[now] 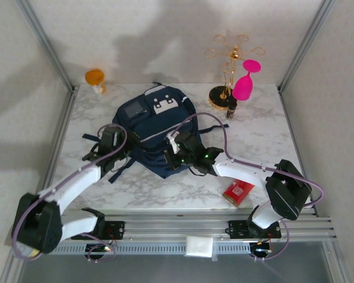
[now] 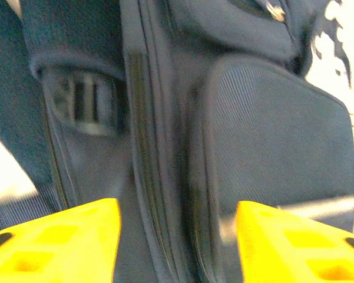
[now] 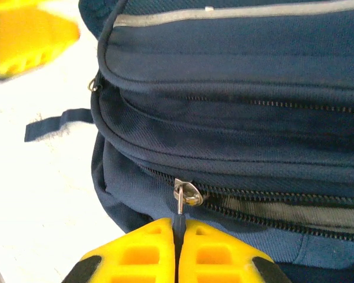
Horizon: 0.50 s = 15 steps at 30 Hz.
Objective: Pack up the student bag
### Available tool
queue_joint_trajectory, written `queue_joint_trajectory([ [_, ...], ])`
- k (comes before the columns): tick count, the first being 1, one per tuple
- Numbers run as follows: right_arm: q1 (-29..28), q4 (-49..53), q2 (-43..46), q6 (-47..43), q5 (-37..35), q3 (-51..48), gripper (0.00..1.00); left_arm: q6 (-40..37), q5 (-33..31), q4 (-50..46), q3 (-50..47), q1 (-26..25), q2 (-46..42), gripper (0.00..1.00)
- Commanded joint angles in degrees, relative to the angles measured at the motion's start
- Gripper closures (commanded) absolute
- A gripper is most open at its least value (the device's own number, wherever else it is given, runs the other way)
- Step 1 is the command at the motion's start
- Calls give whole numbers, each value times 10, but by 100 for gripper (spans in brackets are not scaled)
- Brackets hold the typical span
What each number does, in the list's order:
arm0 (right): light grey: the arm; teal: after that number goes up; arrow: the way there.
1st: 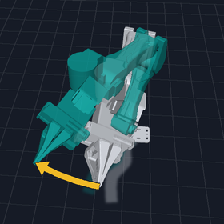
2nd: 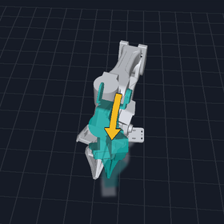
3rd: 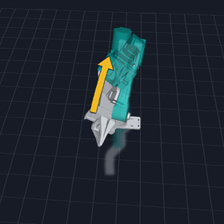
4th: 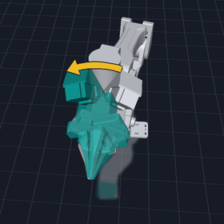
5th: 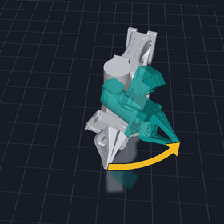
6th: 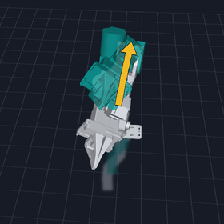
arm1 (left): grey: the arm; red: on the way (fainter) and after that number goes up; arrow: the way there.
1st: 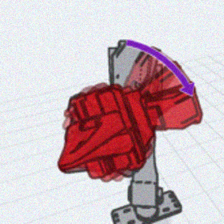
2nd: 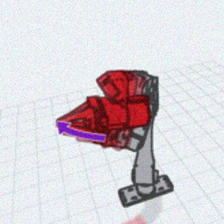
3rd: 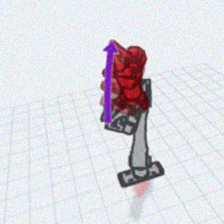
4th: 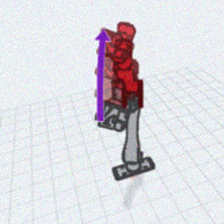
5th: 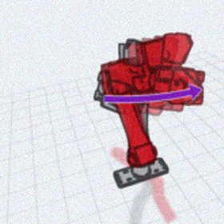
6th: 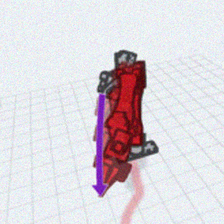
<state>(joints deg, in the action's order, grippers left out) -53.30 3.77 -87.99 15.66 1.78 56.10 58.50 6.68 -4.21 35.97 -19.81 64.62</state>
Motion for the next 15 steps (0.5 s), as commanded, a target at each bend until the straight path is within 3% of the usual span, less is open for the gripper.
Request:
queue_joint_trajectory([
  [1, -8, -59, 1, 10, 23, 3, 100, 80, -6, -5, -25, -45, -44, 39],
  [6, -8, -74, 9, 6, 32, -16, 100, 212, -57, 52, -56, -132, -45, 34],
  [10, -8, -78, 15, -1, 34, -23, 100, 276, -71, 118, -54, -148, -4, 37],
  [15, -8, -79, 15, -21, 27, -33, 100, 280, -133, 111, -16, -154, 50, 48],
])
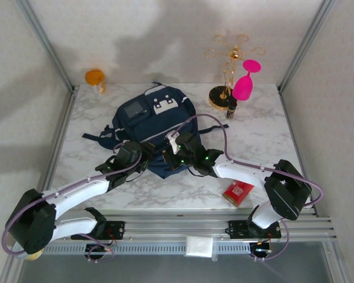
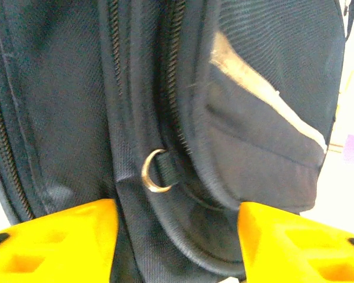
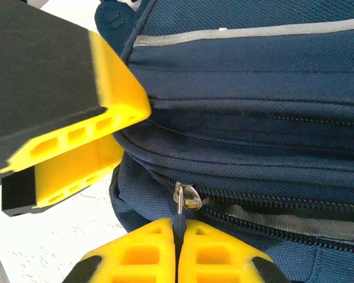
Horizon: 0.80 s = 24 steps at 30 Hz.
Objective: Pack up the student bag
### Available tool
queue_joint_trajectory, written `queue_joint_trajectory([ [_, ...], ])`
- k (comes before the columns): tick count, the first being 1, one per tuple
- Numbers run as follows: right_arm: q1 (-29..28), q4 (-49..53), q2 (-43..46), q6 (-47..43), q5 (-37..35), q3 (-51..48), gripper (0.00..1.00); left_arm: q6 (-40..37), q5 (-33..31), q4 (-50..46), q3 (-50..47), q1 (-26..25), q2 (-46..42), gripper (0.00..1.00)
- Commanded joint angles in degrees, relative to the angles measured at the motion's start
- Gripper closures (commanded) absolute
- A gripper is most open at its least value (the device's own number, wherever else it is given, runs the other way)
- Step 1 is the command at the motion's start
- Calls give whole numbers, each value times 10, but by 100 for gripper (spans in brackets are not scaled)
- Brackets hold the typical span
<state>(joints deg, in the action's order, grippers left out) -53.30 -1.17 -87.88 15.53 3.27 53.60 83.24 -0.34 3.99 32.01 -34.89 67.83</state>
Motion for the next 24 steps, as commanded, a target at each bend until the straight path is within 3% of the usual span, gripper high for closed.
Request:
queue_joint_trajectory([
  [1, -7, -23, 12, -27, 6, -6, 100, 40, -73, 15, 28, -4, 29, 53],
  [4, -7, -1, 12, -45, -15, 2, 100, 34, -92, 4, 31, -3, 46, 67],
  [6, -7, 15, 14, -51, -30, 4, 100, 25, -126, -26, 39, -1, 40, 83],
  [10, -4, 48, 38, -58, -63, -12, 100, -29, -173, -109, 67, 23, 1, 100],
  [18, 57, 63, 85, -23, -51, -50, 100, -225, -104, -211, 75, 184, -70, 100],
  [23, 6, 33, 40, -45, -22, 6, 100, -316, -33, -206, 85, 245, -61, 100],
  [24, -10, 25, 26, -44, -24, 19, 100, -321, -20, -210, 93, 248, -56, 92],
])
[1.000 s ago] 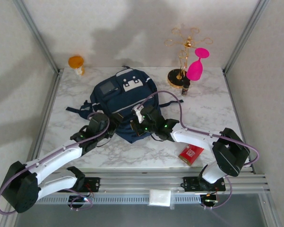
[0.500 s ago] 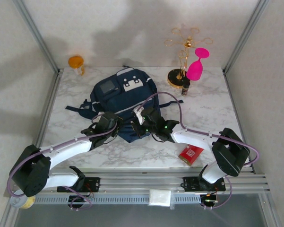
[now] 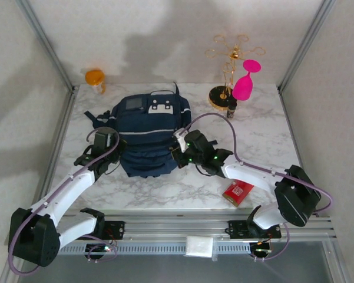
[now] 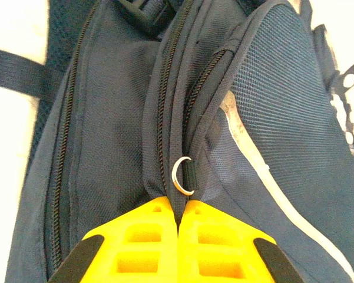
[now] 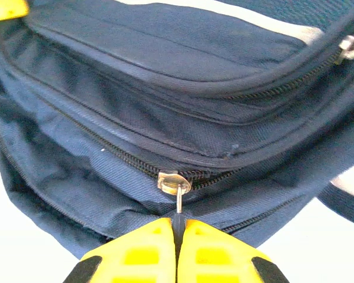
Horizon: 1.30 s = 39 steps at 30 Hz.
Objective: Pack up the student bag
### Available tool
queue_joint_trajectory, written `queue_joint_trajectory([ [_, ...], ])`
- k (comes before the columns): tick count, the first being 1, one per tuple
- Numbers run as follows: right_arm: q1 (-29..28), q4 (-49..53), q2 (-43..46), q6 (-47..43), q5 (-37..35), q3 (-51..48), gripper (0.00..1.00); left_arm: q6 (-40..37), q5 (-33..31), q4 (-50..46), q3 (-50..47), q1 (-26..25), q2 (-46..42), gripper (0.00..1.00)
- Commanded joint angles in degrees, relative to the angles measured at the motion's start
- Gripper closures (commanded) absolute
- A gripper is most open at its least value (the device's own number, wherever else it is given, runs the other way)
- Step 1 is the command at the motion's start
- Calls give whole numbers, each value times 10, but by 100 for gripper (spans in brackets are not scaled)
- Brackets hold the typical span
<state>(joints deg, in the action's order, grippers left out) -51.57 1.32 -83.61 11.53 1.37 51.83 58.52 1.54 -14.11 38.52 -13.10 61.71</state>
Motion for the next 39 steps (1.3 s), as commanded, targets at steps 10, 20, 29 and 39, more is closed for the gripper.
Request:
queue_joint_trajectory([
  [10, -65, -62, -69, 40, 27, 62, 100, 176, -47, 28, -89, -101, -164, 44],
  [20, -67, -83, -62, 34, 16, 41, 100, 309, -117, 98, -56, -253, -46, 46],
  [29, -66, -51, -61, 25, -28, 40, 100, 361, -235, 117, -35, -290, 44, 82],
  [39, -24, 3, 1, 4, -120, -11, 100, 266, -271, 1, -44, -198, -6, 100],
])
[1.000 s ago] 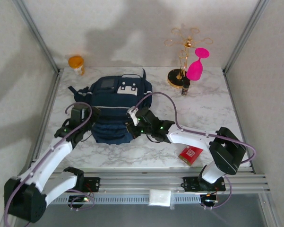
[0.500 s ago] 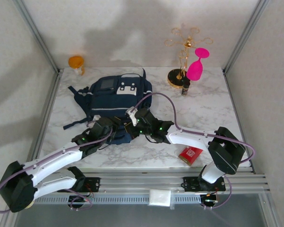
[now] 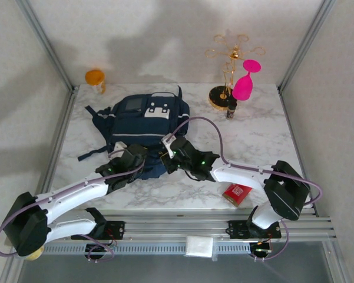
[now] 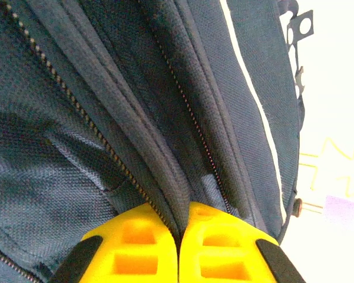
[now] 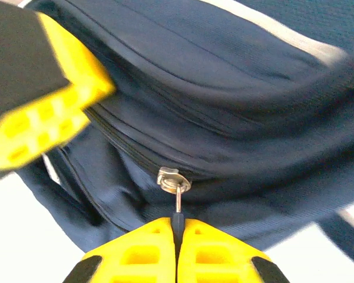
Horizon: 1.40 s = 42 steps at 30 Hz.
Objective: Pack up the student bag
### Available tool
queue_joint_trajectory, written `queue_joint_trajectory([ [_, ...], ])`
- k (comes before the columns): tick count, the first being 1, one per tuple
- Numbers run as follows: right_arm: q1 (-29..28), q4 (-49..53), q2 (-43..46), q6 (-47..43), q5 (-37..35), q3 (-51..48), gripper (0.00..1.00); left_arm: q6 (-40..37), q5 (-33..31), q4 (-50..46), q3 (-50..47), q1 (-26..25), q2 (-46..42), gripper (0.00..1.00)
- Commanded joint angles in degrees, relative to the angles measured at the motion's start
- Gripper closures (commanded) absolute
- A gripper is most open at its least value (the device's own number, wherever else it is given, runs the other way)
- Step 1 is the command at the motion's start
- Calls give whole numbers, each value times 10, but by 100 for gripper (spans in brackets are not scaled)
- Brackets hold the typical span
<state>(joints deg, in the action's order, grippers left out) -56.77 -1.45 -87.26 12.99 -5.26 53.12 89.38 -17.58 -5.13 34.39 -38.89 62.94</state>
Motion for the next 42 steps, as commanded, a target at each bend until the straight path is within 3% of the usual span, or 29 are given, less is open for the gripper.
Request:
queue_joint_trajectory([
  [1, 40, 26, 42, -12, -44, -32, 100, -63, -64, -82, -10, 82, -26, 100],
  [9, 109, 1, 6, -40, -41, -9, 100, -169, 4, -121, -26, 193, -83, 100],
  [15, 137, -5, -11, -45, -42, 1, 100, -221, 32, -142, -16, 238, -93, 100],
  [20, 148, -19, -18, -66, -50, -6, 100, -243, 52, -140, -14, 257, -94, 100],
  [27, 156, -23, -68, -97, -115, 34, 100, -251, 38, -168, 0, 266, -109, 100],
  [34, 193, -30, -92, -76, -148, 60, 100, -264, 42, -180, 4, 272, -103, 100],
  [40, 192, -22, -90, -75, -105, 72, 100, -282, 47, -181, 15, 273, -95, 100],
  [42, 188, -31, -83, -78, -55, 61, 100, -288, 64, -167, 14, 274, -96, 100],
])
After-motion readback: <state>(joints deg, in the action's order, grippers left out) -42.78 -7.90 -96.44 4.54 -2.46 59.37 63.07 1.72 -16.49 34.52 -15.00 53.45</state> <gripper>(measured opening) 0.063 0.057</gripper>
